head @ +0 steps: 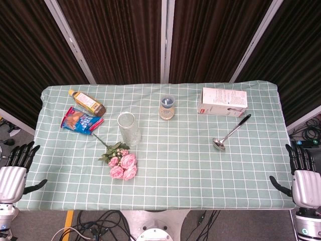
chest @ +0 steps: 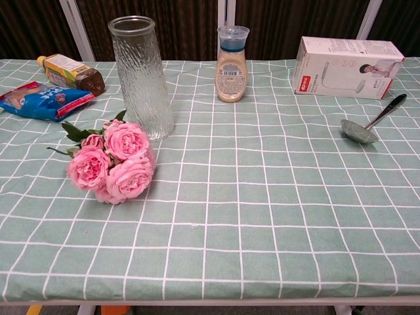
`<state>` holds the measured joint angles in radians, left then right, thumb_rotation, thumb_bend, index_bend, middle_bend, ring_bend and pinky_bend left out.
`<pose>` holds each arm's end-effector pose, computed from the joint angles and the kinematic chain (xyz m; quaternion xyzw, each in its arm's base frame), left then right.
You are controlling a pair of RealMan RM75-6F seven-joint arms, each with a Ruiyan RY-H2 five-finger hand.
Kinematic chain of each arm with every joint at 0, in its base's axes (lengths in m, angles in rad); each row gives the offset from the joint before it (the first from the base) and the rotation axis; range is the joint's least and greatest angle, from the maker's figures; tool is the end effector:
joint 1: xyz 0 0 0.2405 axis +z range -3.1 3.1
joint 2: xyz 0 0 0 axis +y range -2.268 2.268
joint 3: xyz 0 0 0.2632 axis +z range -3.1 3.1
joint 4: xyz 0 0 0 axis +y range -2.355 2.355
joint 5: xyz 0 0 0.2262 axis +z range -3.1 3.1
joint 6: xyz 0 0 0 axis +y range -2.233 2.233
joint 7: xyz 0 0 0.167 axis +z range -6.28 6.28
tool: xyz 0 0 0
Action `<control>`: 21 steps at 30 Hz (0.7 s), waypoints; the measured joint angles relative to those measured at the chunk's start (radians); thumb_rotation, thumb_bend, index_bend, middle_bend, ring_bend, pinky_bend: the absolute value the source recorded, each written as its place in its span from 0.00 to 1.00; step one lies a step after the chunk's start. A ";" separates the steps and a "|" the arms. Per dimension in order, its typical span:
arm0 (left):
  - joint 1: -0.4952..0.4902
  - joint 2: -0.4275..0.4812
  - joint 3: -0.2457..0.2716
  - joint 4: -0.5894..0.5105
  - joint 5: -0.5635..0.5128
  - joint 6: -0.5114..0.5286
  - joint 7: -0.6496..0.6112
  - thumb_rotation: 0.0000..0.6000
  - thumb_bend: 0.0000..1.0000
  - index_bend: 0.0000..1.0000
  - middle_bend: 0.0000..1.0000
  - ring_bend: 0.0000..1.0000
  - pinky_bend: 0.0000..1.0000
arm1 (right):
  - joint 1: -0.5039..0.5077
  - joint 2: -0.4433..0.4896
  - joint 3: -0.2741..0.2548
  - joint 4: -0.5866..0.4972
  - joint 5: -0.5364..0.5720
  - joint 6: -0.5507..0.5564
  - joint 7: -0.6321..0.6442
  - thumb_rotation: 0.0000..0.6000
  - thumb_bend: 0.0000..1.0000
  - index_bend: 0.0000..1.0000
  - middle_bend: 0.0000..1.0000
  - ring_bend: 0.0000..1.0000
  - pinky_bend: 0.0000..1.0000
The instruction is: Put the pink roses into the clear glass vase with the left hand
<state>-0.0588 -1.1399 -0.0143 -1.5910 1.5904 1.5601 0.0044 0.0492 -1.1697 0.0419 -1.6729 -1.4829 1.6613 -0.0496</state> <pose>-0.3156 0.1891 0.1423 -0.6084 -0.3635 -0.4082 0.5754 -0.3067 -0.1897 0.1524 0.5351 -0.3722 0.4380 0.6191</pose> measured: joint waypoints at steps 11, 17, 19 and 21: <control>-0.027 0.022 0.023 -0.030 0.069 -0.029 -0.057 1.00 0.03 0.09 0.00 0.00 0.09 | 0.002 0.010 0.015 -0.040 -0.003 -0.037 -0.011 1.00 0.10 0.00 0.00 0.00 0.00; -0.086 0.029 0.051 -0.030 0.179 -0.086 -0.016 1.00 0.03 0.08 0.00 0.00 0.08 | 0.003 0.037 0.026 -0.077 0.015 -0.064 -0.001 1.00 0.10 0.00 0.00 0.00 0.00; -0.108 0.027 0.059 -0.032 0.210 -0.112 -0.003 1.00 0.03 0.08 0.00 0.00 0.08 | 0.005 0.049 0.029 -0.084 0.024 -0.078 0.003 1.00 0.10 0.00 0.00 0.00 0.00; -0.136 0.023 0.064 -0.036 0.228 -0.148 0.010 1.00 0.03 0.08 0.00 0.00 0.08 | 0.007 0.056 0.035 -0.090 0.039 -0.091 0.006 1.00 0.10 0.00 0.00 0.00 0.00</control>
<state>-0.1944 -1.1165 0.0493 -1.6267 1.8184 1.4119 0.0145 0.0560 -1.1139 0.0770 -1.7626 -1.4435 1.5707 -0.0432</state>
